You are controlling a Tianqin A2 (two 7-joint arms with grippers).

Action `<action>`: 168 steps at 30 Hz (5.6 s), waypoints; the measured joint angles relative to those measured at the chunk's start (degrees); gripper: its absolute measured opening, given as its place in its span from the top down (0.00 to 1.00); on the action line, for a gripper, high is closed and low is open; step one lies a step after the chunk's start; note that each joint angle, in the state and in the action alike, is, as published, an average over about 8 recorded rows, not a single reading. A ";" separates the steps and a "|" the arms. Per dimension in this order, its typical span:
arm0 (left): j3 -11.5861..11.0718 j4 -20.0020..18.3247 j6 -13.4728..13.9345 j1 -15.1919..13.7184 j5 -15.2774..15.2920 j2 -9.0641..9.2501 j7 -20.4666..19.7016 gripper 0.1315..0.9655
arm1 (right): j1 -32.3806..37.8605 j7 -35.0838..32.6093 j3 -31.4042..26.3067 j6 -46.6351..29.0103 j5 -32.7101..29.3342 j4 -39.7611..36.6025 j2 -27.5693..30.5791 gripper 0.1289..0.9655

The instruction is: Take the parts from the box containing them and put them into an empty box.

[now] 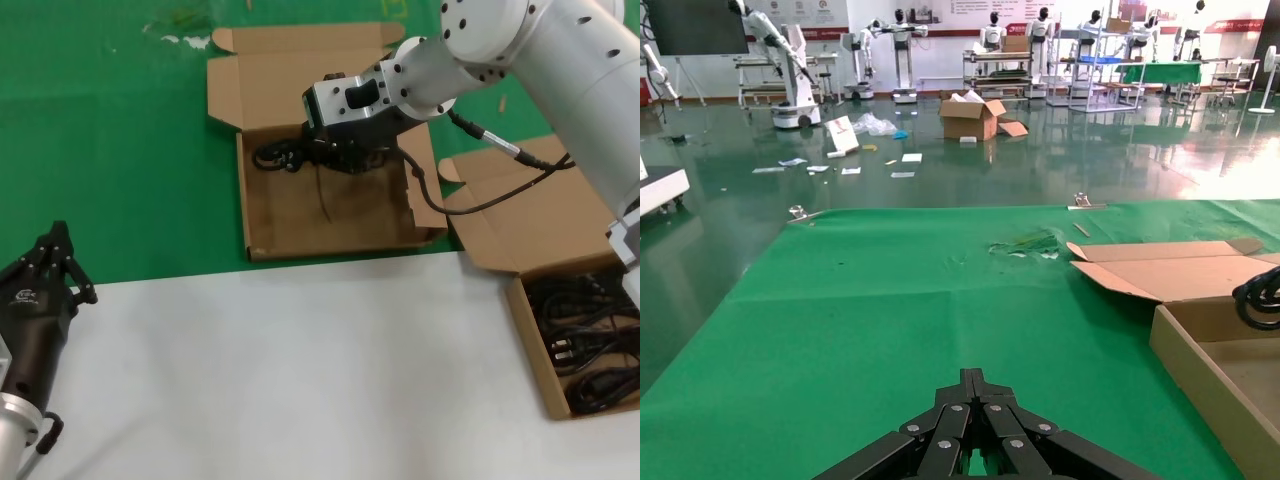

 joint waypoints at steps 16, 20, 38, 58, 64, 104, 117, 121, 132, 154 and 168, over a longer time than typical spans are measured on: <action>0.00 0.00 0.00 0.00 0.00 0.00 0.00 0.99 | -3.86 3.35 1.28 -0.46 1.75 7.84 4.41 0.78; 0.00 0.00 0.00 0.00 0.00 0.00 0.00 0.99 | -7.09 8.19 2.99 -2.13 3.08 16.85 8.31 0.68; 0.00 0.00 0.00 0.00 0.00 0.00 0.00 0.93 | -16.65 19.75 7.91 -4.12 6.99 38.45 16.82 0.24; 0.00 0.00 0.00 0.00 0.00 0.00 0.00 0.61 | -31.49 17.86 15.61 10.32 15.54 44.03 15.55 0.01; 0.00 0.00 0.00 0.00 0.00 0.00 0.00 0.42 | -36.62 17.21 18.27 15.28 18.48 45.94 15.12 0.00; 0.00 0.00 0.00 0.00 -0.01 0.00 0.01 0.00 | -70.45 12.95 35.83 48.23 38.01 58.68 12.23 0.00; 0.00 0.00 0.00 0.00 -0.01 0.00 0.01 0.00 | -77.06 12.12 39.27 54.69 41.84 61.17 11.66 0.00; 0.00 0.00 0.00 0.00 -0.01 0.00 0.01 0.00 | -77.10 12.11 39.29 54.73 41.87 61.19 11.66 0.00; 0.00 0.00 0.00 0.00 -0.01 0.00 0.01 0.00 | -77.10 12.11 39.29 54.74 41.87 61.19 11.66 0.00; 0.00 0.00 0.00 0.00 -0.02 0.00 0.01 0.00 | -77.10 12.11 39.29 54.74 41.87 61.19 11.66 0.00; 0.00 0.00 0.00 0.00 -0.02 0.00 0.02 0.00 | -77.10 12.11 39.29 54.74 41.87 61.19 11.66 0.00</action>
